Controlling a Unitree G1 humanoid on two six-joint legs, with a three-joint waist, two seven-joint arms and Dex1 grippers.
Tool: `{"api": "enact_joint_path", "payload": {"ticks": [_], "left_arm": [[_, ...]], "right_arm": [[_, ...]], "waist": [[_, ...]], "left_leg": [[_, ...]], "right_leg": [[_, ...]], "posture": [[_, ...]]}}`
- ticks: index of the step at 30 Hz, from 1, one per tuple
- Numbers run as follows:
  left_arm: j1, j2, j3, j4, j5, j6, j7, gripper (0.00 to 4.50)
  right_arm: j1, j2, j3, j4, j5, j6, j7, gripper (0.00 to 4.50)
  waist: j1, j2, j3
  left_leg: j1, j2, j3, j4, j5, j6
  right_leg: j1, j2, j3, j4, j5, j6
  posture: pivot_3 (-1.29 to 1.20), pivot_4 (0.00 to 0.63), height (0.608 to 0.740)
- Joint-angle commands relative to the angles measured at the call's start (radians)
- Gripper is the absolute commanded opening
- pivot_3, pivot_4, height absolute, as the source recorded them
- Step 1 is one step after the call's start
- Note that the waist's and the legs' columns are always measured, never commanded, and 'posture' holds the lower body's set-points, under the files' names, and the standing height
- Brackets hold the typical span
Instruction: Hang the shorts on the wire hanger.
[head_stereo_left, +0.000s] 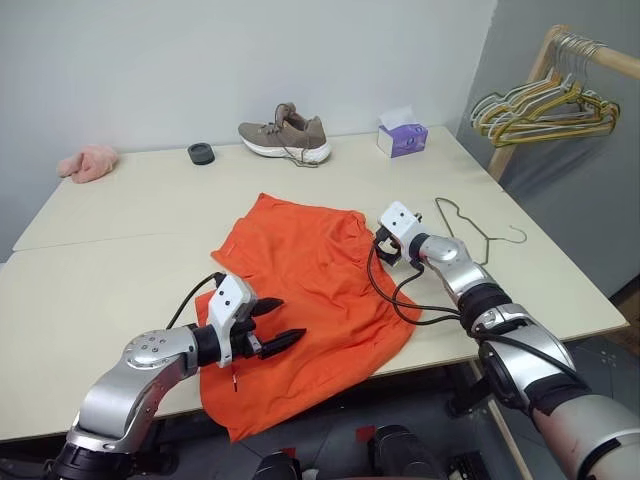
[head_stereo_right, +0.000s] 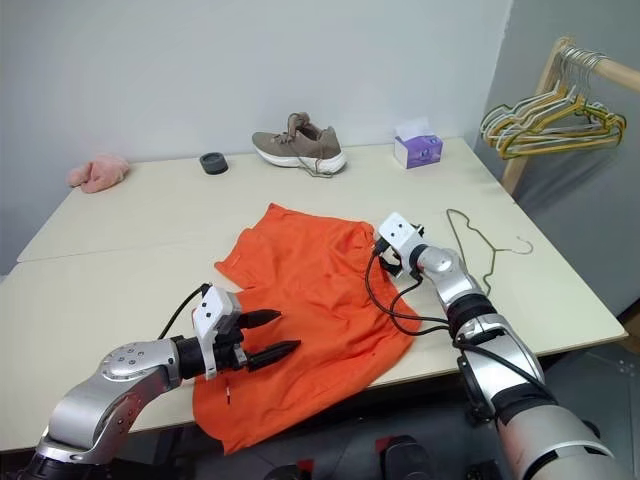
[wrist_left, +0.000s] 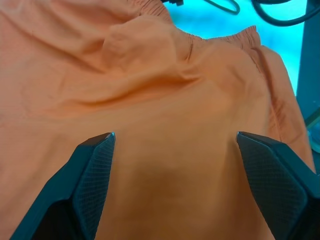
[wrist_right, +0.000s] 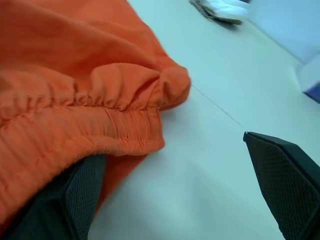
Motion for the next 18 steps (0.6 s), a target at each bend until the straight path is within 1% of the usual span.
{"api": "enact_joint_path", "payload": {"ticks": [1,5,9,14,16,18], "left_arm": [[-0.011,-0.007,0.014,0.001,0.006,-0.034,-0.015,4.08],[-0.009,-0.015,0.013,0.015,0.014,-0.051,-0.021,4.08],[-0.010,-0.022,0.012,0.032,0.026,-0.069,-0.019,4.08],[-0.017,-0.040,0.010,0.050,0.046,-0.090,-0.008,4.08],[-0.022,-0.049,0.007,0.054,0.053,-0.096,-0.002,4.08],[-0.026,-0.058,0.005,0.058,0.061,-0.102,0.001,4.08]], "right_arm": [[-0.029,0.026,-0.028,0.010,0.007,-0.028,-0.050,4.50],[-0.017,0.050,-0.070,-0.003,0.040,-0.083,-0.100,4.50],[-0.014,0.042,-0.083,-0.018,0.021,-0.156,-0.187,4.50],[-0.003,-0.013,-0.037,-0.063,-0.085,-0.276,-0.342,4.50],[-0.002,-0.033,-0.007,-0.071,-0.127,-0.305,-0.363,4.50],[0.003,-0.045,0.017,-0.076,-0.147,-0.322,-0.334,4.50]], "waist": [[0.000,0.000,0.000],[0.000,0.000,0.000],[0.000,0.000,0.000],[0.001,0.000,0.000],[0.000,0.000,0.000],[0.000,0.000,0.000]], "left_leg": [[0.000,0.000,0.000,0.000,0.000,0.000],[0.000,0.000,0.000,0.000,0.000,0.000],[0.000,0.000,0.000,0.000,0.000,0.000],[0.000,0.000,0.000,0.000,0.000,0.000],[0.000,0.000,0.000,0.000,0.000,0.000],[0.000,0.000,0.000,0.000,0.000,0.000]], "right_leg": [[0.000,0.000,0.000,0.000,0.000,0.000],[0.000,0.000,0.000,0.001,0.000,0.000],[0.000,0.000,0.000,0.001,0.000,0.000],[-0.001,0.000,0.001,0.001,0.000,0.000],[-0.001,0.000,0.001,0.001,0.000,0.000],[-0.001,0.000,0.001,0.001,0.000,0.000]], "posture": [[-0.14,0.026,0.740],[-0.14,0.026,0.740],[-0.14,0.025,0.740],[-0.14,0.027,0.740],[-0.14,0.027,0.740],[-0.14,0.025,0.740]]}}
